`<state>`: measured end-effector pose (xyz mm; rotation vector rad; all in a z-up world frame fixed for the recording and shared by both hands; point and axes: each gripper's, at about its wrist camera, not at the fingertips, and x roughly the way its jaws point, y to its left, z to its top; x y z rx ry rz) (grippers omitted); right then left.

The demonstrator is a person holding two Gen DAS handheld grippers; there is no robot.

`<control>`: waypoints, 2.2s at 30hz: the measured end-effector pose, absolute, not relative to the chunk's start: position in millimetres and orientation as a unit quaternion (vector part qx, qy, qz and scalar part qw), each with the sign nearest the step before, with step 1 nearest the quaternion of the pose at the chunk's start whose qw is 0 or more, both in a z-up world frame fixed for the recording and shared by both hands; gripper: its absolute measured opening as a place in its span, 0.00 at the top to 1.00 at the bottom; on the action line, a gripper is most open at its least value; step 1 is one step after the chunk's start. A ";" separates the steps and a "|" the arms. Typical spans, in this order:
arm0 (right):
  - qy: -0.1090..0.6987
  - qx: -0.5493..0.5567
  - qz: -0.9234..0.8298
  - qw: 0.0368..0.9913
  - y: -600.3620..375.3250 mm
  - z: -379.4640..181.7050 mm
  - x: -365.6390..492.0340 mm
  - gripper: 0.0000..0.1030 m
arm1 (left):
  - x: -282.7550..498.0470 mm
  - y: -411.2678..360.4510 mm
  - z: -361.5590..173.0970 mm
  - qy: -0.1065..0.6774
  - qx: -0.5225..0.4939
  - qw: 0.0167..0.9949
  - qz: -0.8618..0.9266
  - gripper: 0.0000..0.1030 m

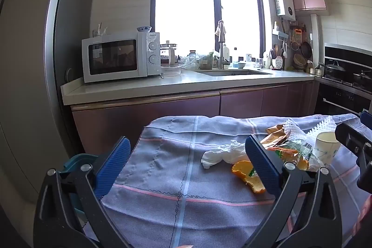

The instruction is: Collect trash

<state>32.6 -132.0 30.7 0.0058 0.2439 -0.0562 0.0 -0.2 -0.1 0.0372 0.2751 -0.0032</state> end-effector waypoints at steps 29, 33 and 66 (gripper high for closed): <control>0.116 0.003 -0.032 0.993 -124.5 33.5 32.7 0.06 | -9.2 7.5 7.4 0.120 0.001 0.993 0.001 0.05; 0.113 0.004 -0.031 0.993 -129.2 33.6 27.7 0.06 | -11.4 5.2 7.9 0.113 0.004 0.994 0.002 0.05; 0.109 0.007 -0.032 0.993 -130.2 32.9 28.8 0.06 | -12.9 5.9 5.4 0.102 0.003 0.995 -0.003 0.05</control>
